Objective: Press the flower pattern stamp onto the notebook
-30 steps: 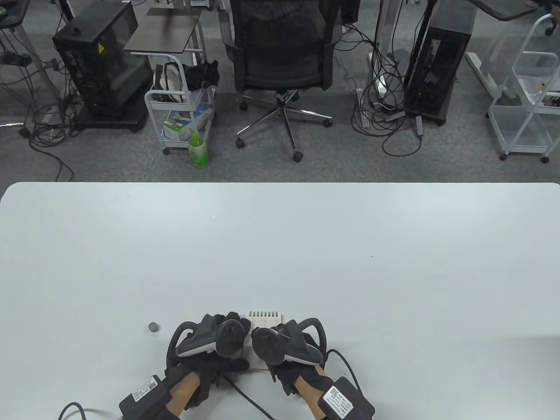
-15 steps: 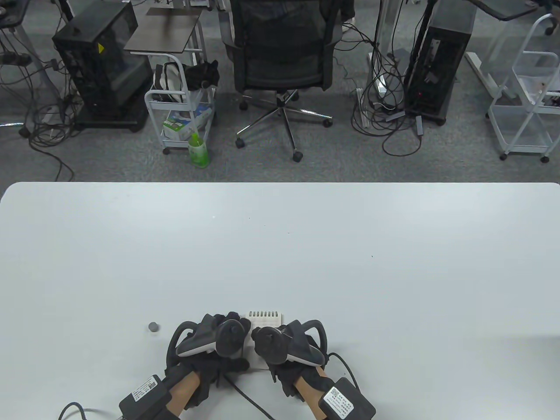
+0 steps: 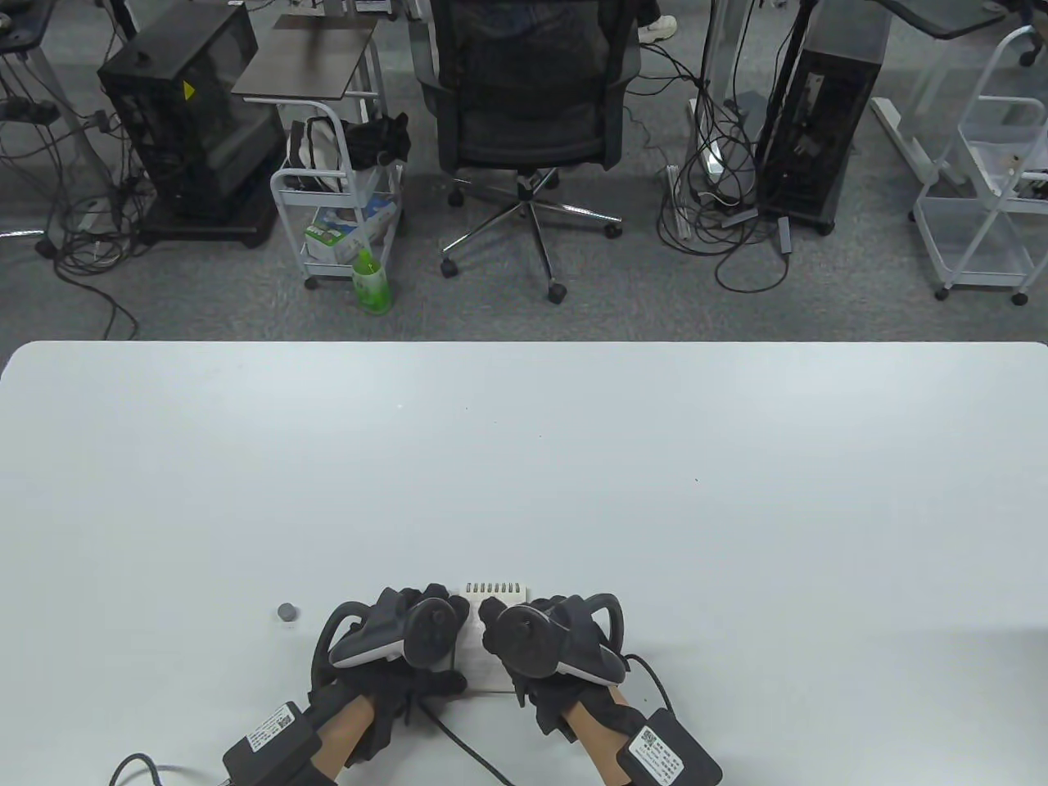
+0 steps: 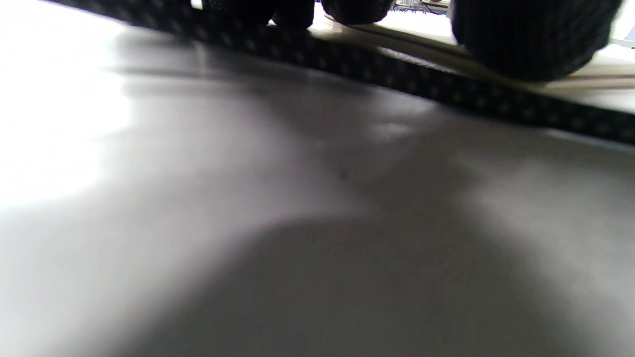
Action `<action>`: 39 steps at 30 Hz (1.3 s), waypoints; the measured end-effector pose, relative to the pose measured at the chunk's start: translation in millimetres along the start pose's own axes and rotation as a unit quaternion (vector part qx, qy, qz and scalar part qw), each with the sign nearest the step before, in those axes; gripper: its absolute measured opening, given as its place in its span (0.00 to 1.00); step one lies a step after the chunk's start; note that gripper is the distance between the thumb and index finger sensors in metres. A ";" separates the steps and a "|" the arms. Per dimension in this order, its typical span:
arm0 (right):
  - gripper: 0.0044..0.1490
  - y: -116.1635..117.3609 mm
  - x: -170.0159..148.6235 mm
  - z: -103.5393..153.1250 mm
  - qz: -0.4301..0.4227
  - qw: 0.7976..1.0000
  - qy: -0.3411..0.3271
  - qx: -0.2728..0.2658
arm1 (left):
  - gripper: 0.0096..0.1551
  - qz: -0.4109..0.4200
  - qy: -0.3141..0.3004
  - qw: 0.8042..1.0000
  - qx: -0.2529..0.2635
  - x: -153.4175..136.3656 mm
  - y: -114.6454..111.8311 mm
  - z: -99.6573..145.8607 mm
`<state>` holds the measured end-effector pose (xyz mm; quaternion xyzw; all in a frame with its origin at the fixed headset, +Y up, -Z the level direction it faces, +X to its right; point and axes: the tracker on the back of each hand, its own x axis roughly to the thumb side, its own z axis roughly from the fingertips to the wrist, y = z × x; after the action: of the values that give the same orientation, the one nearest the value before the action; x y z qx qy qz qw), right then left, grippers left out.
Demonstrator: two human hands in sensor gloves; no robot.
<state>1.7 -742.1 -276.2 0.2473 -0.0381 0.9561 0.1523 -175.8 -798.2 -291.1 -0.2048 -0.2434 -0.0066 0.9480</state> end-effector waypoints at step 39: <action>0.28 12.6 -13.8 2.0 0.032 0.998 -0.008 0.057 | 0.55 0.000 0.001 1.000 0.000 -0.6 0.0 0.1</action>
<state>10.2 -758.2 -281.1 0.2617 0.0074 0.9591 0.1075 -176.3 -798.2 -291.3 -0.2048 -0.2429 -0.0064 0.9482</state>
